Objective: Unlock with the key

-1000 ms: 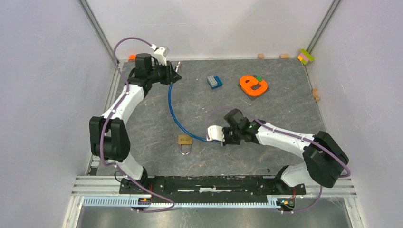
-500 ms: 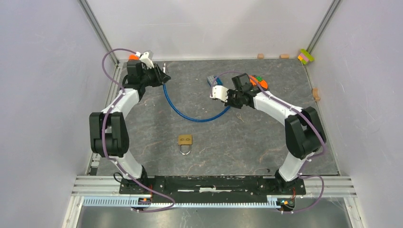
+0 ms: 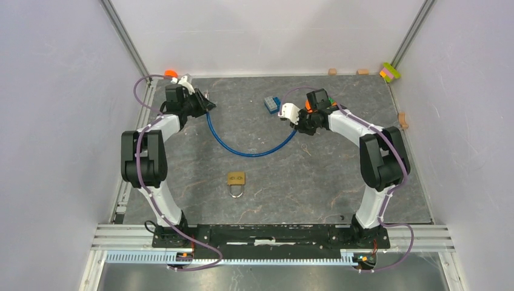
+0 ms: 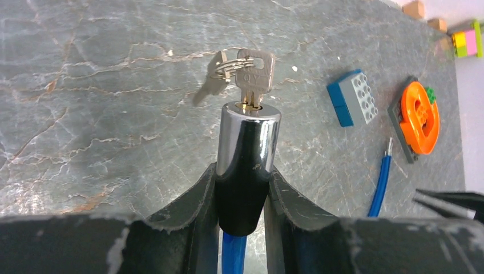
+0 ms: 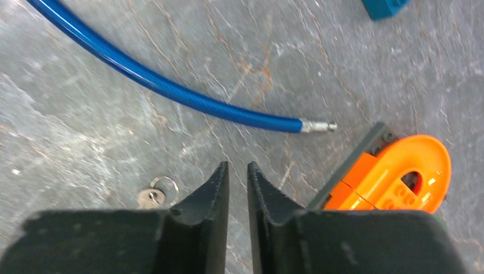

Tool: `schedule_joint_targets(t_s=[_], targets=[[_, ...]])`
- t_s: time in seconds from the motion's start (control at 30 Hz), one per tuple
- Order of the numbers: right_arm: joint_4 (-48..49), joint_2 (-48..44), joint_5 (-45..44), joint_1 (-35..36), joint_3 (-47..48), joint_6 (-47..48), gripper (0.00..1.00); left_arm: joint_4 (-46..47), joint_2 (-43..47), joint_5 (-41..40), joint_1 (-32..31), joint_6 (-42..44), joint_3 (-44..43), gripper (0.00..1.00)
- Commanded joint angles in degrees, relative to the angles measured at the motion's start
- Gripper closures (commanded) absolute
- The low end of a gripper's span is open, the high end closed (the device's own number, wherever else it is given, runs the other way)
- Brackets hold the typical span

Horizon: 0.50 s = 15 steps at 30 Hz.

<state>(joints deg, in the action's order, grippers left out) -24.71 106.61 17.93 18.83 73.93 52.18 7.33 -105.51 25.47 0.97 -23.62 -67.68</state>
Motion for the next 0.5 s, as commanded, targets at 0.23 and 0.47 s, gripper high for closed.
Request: schedule_joint_targets(t_s=[0.23,0.47], targets=[[2.75,-1.39,7.99,4.05,-0.73,-1.1,0.49,13.45,-6.83,-3.59,1.38,-21.08,-0.93,0.98],[2.18,2.03,7.63,6.84,1.34,-1.17,0.4,9.88,-9.3,-3.56,2.64,-20.9,-2.23,0.81]])
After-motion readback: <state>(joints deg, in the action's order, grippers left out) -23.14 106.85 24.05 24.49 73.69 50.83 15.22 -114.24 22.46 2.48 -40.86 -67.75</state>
